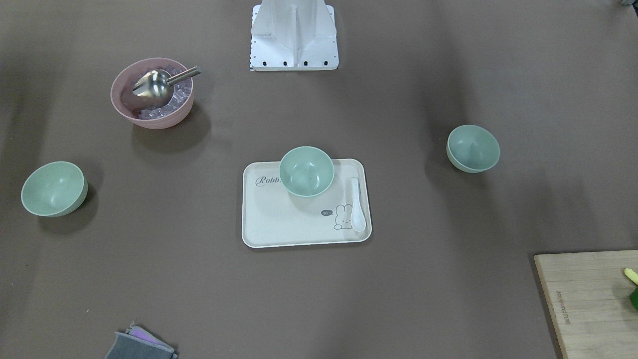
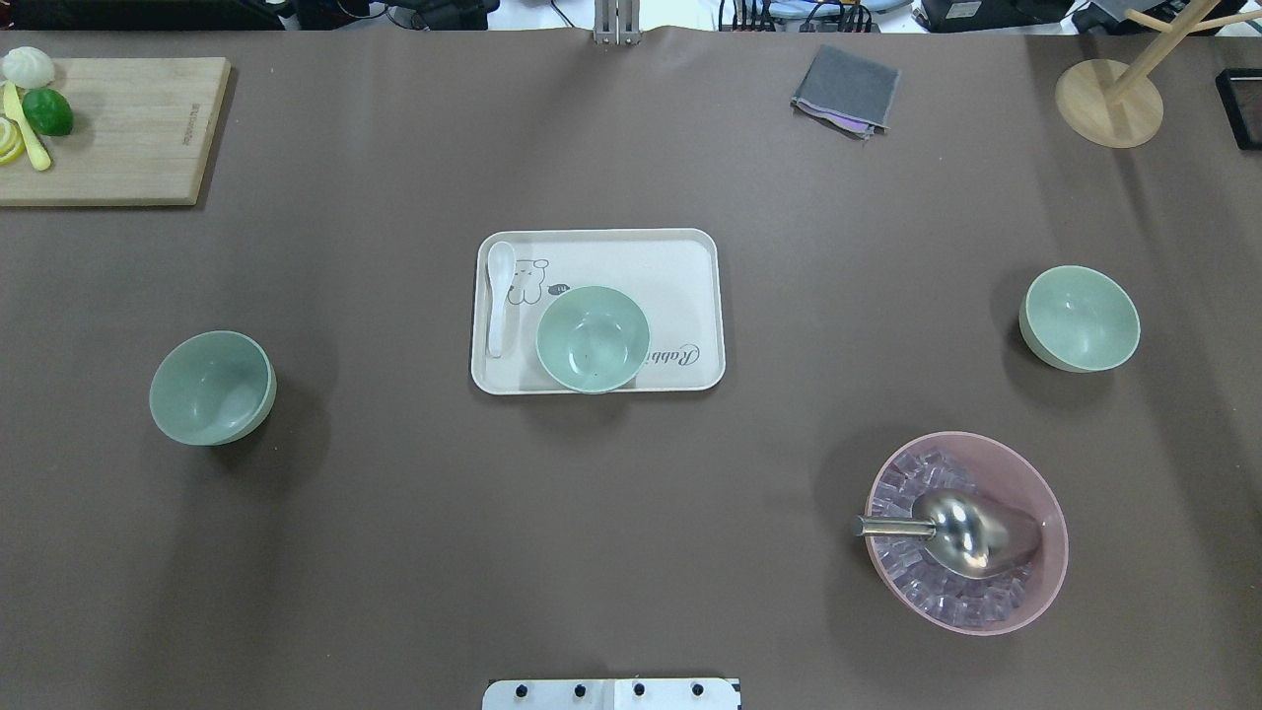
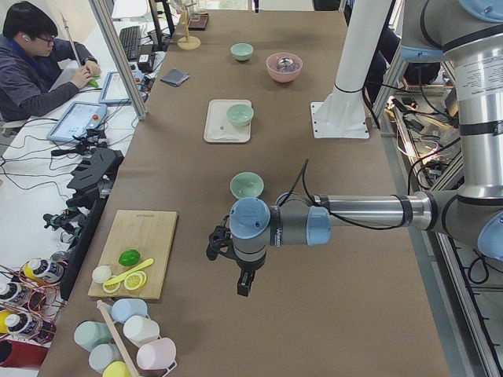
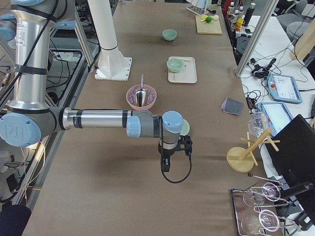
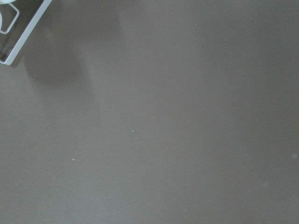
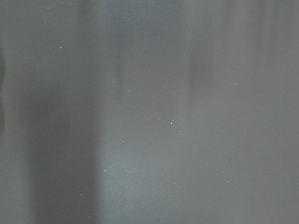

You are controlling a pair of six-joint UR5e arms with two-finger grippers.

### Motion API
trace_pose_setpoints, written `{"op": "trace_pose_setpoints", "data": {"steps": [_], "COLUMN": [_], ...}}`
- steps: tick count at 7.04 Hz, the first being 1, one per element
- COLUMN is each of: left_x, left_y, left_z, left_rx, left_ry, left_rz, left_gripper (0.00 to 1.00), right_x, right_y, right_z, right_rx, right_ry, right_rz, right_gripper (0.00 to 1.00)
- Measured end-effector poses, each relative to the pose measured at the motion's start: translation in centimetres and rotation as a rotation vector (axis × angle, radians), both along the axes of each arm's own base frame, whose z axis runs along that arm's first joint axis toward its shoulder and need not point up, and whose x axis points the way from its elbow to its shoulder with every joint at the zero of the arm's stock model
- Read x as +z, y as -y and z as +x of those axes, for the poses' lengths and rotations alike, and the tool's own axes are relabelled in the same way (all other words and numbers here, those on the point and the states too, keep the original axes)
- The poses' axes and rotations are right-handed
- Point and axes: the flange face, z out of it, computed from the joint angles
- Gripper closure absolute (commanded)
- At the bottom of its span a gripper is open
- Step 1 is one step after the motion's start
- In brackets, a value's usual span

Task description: Stack green bowls together

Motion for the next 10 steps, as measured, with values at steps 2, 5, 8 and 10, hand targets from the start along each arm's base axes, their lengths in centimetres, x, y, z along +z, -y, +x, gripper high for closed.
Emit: {"op": "trace_pose_setpoints", "data": {"steps": [2,5,8,10], "left_x": [0.0,0.1,-0.1,-0.7], "left_y": [0.0,0.0,0.6,1.1], "left_z": [0.0,0.0,-0.1,-0.1], "left_rx": [0.017,0.036,0.031,0.031], "left_ry": [0.003,0.003,0.005,0.008], "left_rz": [0.023,0.044,0.049,0.067], "left_gripper": [0.02,0.02,0.02,0.02], "right_x": [-0.1,-0.4,-4.2,-8.3], "right_y": [0.0,0.2,1.3,2.3], "right_z": [0.0,-0.1,-0.3,-0.4], "right_rx": [0.000,-0.001,-0.002,0.001], "right_ry": [0.001,0.001,0.009,0.021], "right_rz": [0.002,0.009,0.087,0.215], "right_gripper": [0.00,0.00,0.00,0.00]}}
